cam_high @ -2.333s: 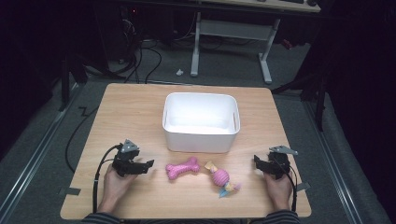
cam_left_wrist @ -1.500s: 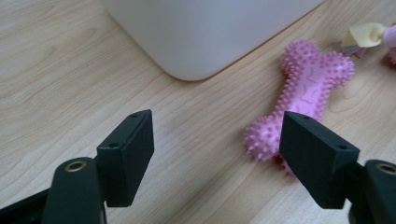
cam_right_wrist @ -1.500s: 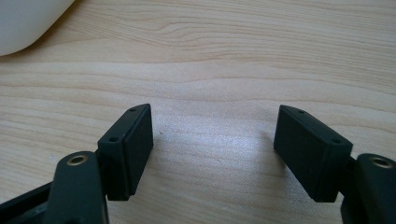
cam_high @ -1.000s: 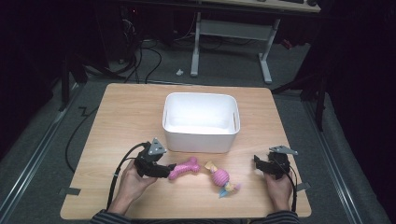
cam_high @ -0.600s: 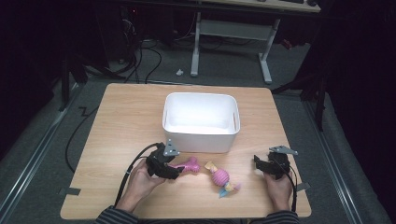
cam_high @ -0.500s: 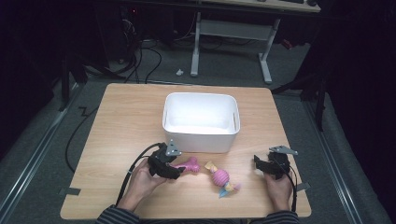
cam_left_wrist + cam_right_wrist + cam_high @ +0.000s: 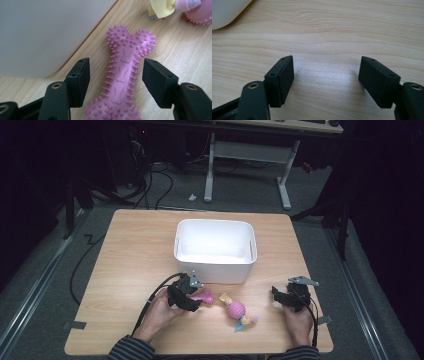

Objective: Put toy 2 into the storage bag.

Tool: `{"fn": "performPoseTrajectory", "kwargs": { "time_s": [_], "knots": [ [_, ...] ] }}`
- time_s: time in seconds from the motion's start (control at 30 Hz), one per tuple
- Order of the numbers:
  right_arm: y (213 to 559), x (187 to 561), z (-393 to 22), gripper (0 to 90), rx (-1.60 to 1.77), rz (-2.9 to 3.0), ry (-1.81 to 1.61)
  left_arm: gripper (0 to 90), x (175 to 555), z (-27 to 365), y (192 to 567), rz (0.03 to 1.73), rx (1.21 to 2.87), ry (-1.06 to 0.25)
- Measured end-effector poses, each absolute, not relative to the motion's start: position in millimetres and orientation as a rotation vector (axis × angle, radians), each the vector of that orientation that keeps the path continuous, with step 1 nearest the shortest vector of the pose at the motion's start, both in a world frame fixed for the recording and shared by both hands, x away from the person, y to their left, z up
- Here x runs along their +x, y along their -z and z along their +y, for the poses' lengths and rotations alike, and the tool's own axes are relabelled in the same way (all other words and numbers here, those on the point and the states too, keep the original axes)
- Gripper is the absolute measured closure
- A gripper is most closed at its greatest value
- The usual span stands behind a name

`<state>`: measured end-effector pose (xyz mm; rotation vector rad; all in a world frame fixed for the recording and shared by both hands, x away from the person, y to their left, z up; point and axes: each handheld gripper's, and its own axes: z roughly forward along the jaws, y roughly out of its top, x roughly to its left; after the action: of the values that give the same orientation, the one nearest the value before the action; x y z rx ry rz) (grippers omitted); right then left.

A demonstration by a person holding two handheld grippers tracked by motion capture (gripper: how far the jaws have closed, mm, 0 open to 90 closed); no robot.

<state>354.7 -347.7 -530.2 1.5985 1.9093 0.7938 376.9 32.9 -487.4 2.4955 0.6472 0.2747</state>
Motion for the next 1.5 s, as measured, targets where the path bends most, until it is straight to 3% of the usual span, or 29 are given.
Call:
{"fn": "performPoseTrajectory", "kwargs": {
  "time_s": [1.13,1.5],
  "knots": [
    [530.2,354.7,-347.5,28.8,1.6,1.908,-0.794,58.0,380.4,23.9,501.2,0.547,2.56,-0.235],
    [530.1,354.6,-347.5,28.8,1.601,1.909,-0.792,59.4,376.6,25.3,496.3,0.537,2.546,-0.23]
  ]
}}
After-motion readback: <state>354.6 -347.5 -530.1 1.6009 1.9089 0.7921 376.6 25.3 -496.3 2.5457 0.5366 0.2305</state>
